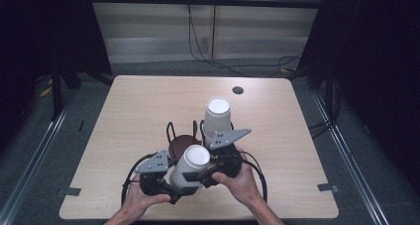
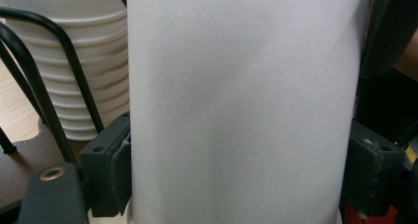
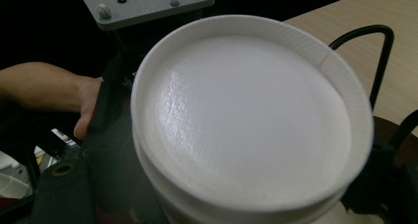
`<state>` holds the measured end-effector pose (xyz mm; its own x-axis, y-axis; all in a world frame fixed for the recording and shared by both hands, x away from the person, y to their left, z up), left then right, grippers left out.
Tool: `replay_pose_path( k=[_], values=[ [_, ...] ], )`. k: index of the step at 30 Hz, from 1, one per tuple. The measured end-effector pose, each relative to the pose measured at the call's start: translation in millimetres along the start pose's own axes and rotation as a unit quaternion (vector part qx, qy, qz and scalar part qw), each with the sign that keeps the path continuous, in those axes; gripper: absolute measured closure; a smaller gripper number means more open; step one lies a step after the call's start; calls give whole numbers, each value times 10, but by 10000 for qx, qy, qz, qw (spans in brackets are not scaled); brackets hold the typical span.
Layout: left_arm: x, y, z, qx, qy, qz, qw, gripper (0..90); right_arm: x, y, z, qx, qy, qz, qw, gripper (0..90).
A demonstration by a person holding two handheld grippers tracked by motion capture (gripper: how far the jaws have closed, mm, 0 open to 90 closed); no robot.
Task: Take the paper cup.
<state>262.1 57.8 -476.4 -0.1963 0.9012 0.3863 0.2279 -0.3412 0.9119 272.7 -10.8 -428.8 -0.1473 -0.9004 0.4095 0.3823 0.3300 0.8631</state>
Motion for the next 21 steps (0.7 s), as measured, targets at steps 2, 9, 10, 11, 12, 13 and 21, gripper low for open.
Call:
replay_pose_path(
  k=[2, 9, 10, 11, 12, 13, 21],
  values=[
    [39, 8, 15, 39, 1, -23, 10000, 177, 26, 13, -13, -39, -19, -65, 10000, 145],
    [99, -12, 68, 14, 86, 126, 9999, 183, 92, 22, -4, -18, 60, -89, 9999, 144],
    [99, -12, 68, 14, 86, 126, 9999, 183, 92, 22, -4, -18, 60, -89, 9999, 144],
    [106, -16, 67, 43, 49, 154, 9999, 183, 99, 20, -7, -26, 67, -92, 9999, 144],
    [129, -21, 81, 28, 56, 246, 9997, 183, 116, 19, -13, -25, 59, -89, 9999, 143],
    [142, -22, 92, 29, 65, 268, 9996, 184, 126, 16, -17, -7, 58, -72, 10000, 144],
    [186, -68, 157, 135, 140, 484, 9986, 191, 148, -11, -56, 31, 71, 72, 9999, 146]
  ],
)
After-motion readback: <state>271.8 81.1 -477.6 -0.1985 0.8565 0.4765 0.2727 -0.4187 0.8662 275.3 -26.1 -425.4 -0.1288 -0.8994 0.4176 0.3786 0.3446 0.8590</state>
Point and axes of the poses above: each handheld gripper's, and its own axes: x roughly backward along the jaws, y roughly out of its top, z roughly to its left, the point moved 9 cm from there along -x, roughly forward along the jaws, and after that the axes turned 4 degrees about y, right-handed, at the moved point
